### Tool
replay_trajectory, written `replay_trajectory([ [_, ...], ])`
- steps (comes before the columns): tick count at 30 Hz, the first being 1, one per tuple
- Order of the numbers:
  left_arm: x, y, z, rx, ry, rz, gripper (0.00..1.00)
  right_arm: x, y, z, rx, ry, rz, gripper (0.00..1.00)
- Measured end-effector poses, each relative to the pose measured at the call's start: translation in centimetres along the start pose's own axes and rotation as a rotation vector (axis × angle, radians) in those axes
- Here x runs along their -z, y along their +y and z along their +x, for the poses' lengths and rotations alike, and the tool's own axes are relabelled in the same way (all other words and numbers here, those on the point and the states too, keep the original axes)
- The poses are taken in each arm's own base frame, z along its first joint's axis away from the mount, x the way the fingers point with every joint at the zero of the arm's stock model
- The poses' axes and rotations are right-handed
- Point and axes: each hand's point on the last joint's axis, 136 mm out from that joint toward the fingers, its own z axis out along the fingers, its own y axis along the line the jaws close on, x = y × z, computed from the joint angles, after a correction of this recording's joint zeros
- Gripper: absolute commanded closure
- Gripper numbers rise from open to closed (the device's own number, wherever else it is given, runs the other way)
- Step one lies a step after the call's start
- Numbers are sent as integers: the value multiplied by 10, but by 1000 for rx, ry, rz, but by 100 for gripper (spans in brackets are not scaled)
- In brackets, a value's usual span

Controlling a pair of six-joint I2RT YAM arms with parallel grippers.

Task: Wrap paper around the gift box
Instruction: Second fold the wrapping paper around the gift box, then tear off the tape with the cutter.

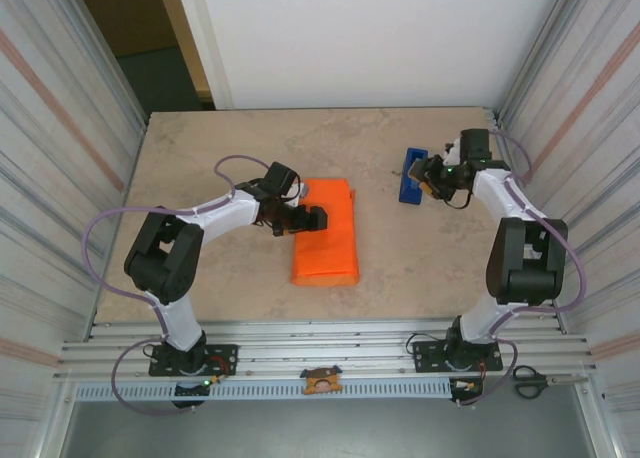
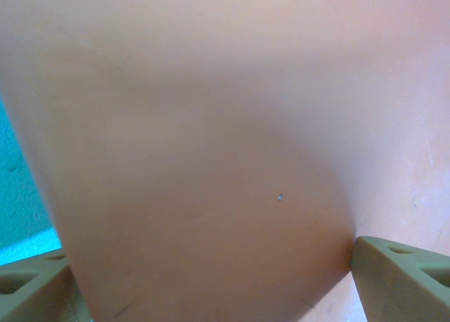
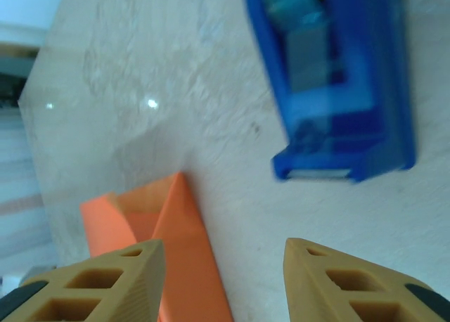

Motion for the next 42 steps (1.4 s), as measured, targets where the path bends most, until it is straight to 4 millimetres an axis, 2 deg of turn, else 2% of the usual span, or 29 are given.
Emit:
replay_trajectory([
  [5, 0, 0, 0, 0, 0, 0, 11, -7, -17, -24, -48, -3, 2, 66],
  [8, 0, 0, 0, 0, 0, 0, 11, -17, -23, -32, -68, 16, -2, 67],
  [12, 0, 0, 0, 0, 0, 0, 11, -30, -29, -35, -77, 51, -7, 70],
  [17, 0, 0, 0, 0, 0, 0, 11, -42, -30, -39, -78, 80, -16, 68],
  [20, 0, 0, 0, 0, 0, 1, 11, -47, -33, -40, -76, 93, -11, 68],
  [27, 0, 0, 0, 0, 0, 0, 11, -57, -41, -32, -86, 136, -10, 74],
  [42, -1, 0, 0, 1, 6, 1, 12, -59, -40, -28, -85, 166, -46, 83],
])
